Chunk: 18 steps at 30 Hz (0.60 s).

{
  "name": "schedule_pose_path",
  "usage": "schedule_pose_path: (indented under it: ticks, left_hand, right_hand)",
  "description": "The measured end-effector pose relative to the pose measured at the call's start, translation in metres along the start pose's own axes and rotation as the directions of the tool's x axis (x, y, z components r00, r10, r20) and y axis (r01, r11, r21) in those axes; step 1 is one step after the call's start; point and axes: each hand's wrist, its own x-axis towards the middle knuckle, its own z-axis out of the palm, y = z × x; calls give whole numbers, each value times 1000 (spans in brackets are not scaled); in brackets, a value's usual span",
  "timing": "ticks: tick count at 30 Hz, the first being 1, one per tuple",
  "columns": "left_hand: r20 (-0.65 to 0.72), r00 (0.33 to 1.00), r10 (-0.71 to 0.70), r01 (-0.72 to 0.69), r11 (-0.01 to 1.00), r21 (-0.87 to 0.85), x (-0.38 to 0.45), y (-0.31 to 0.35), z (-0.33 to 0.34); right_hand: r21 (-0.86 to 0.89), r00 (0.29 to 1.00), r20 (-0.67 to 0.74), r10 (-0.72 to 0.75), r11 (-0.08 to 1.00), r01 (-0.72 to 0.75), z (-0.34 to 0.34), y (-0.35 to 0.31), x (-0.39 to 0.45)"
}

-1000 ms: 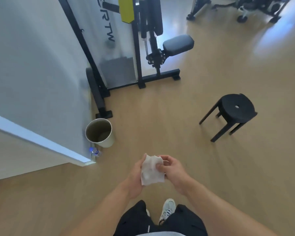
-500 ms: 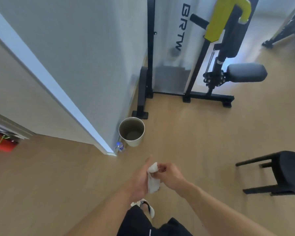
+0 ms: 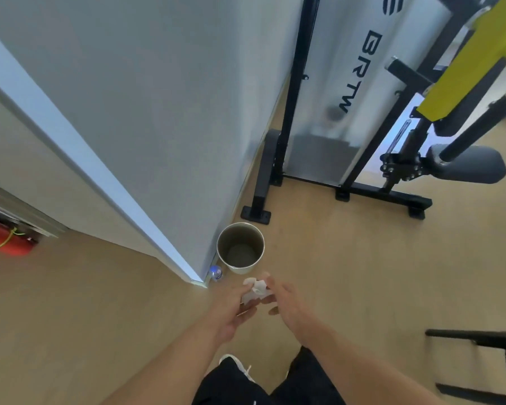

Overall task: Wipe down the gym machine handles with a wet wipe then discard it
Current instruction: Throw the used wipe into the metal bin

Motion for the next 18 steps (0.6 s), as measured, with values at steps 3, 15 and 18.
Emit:
schedule_pose_path:
  ticks: [3,15,18]
  left_hand:
    - [-78,997,19,-21,999,-31,10,18,1]
    - [-270,962,34,-70,990,-121,71,55,31]
    - [-355,934,-35,-48,974,-222,89,58,37]
  right_hand:
    - [-20,1000,-4,-13,1000,13,-2,-7,30]
    - [-173,969,191,160,977,-127,-40,-35,137]
    - [-189,964,127,235,959,-209,-48,-36,171]
